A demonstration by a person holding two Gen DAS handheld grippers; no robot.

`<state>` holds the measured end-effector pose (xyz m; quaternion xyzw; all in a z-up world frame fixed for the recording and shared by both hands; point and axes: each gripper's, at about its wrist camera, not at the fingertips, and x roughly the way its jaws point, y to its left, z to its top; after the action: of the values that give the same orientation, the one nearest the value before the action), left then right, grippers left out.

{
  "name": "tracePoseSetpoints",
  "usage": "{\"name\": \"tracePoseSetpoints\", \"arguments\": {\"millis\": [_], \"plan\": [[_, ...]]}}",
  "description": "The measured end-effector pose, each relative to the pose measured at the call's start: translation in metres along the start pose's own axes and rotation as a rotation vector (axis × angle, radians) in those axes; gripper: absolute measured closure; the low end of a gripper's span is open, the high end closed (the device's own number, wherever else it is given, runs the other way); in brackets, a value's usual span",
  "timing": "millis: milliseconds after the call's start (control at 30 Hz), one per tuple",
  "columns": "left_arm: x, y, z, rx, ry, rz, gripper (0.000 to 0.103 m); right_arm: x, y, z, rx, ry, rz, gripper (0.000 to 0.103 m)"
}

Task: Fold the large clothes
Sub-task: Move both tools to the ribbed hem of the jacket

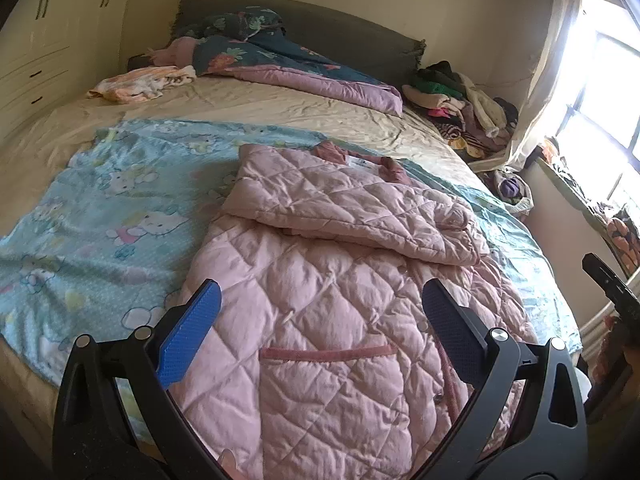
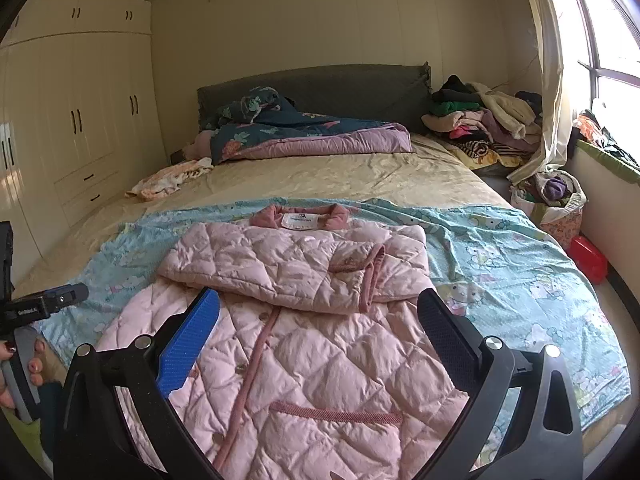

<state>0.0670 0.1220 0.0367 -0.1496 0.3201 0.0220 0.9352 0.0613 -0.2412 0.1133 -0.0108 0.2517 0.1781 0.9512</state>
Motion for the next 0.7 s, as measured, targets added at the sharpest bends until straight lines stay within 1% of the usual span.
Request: {"name": "tracePoseSetpoints", "arguments": {"millis": [200,600,700], "plan": [[-0.003,0.005,-0.012,0.004,0.015,0.020,0.009,-0.004,-0.001,-0.009,-0.020,0.020,0.000,0.004],[0.001,0.032,-0.041,-0.004,0.063,0.099,0.009,-0.005,-0.014,-0.032,-0.035,0.059,-0.026,0.004],[0.003,0.036,-0.048,0.008,0.075,0.122,0.009,-0.005,-0.018,-0.038,-0.033,0.067,-0.036,0.004]]}}
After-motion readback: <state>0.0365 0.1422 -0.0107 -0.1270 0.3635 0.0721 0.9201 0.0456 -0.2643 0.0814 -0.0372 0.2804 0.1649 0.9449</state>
